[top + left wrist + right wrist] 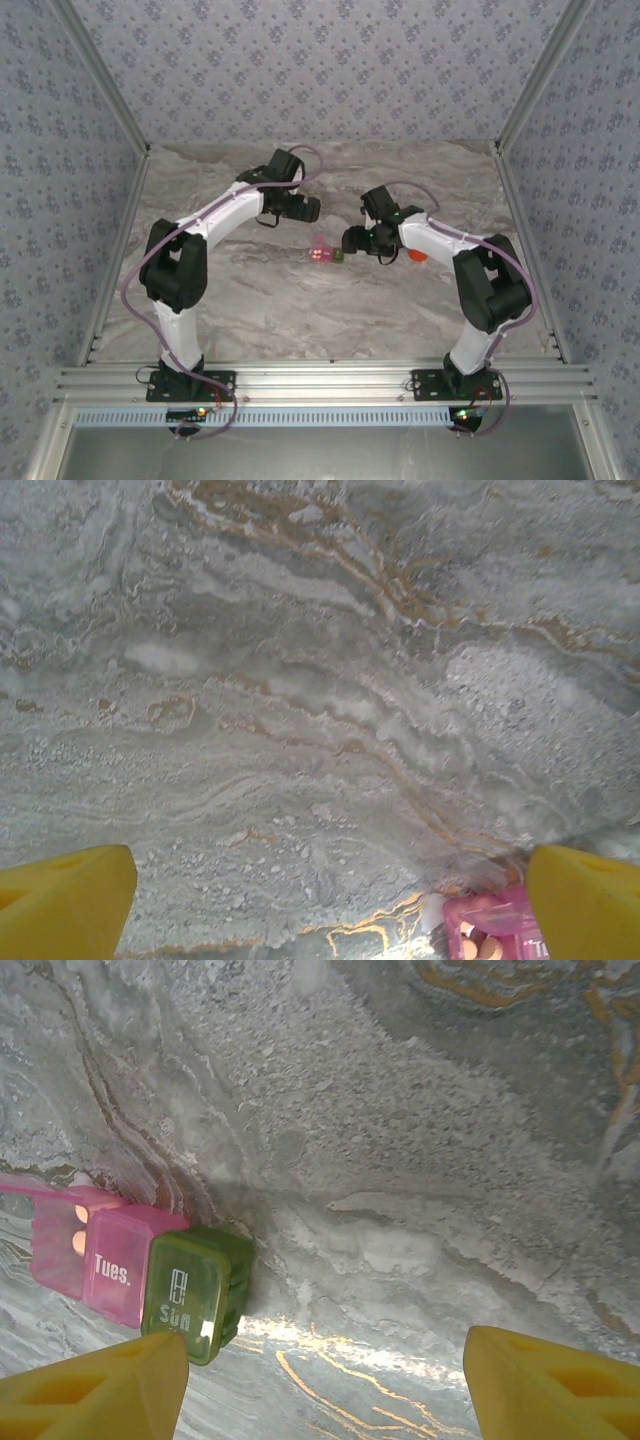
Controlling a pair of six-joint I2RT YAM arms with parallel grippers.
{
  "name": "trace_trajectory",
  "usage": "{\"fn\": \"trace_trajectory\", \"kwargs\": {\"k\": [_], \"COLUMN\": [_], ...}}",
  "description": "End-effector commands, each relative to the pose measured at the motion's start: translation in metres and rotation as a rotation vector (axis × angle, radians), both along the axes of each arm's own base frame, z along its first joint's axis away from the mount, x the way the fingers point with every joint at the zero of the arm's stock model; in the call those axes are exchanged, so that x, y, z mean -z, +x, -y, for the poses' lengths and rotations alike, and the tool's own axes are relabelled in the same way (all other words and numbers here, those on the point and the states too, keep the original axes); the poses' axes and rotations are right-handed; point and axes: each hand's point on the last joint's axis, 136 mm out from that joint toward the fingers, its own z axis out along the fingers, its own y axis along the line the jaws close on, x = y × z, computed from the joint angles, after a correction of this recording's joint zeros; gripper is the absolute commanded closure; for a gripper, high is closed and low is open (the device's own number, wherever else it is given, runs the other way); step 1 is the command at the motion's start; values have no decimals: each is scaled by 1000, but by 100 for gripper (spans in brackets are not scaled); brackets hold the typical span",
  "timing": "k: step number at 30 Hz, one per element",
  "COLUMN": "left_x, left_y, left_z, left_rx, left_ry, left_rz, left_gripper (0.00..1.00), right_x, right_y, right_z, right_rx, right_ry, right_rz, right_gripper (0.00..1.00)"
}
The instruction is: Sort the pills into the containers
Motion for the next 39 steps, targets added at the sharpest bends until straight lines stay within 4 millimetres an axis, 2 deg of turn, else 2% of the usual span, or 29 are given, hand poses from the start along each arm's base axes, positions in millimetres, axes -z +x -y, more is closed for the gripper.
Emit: {"fn": "trace_trajectory", "kwargs": {"k": [1, 9, 24, 39], "left_x": [3, 22, 34, 41], "left_y": [-10, -20, -19, -22], "left_z": [-6, -5, 2, 10], "left_rx": [13, 18, 20, 34], "left_ry": [57, 75, 58, 49], "left_rz": [-7, -34, -53, -68], "left_gripper": [1, 1, 1, 0], "right_x": [5, 17, 30, 30], "right_y": [1, 0, -3, -2], "right_z": [-10, -12, -11, -10], "right_rx": [-24, -23, -23, -18], "right_ry": [-6, -33, -53, -60], "right_rz": [-4, -23, -47, -48], "right_gripper": [25, 25, 26, 27]}}
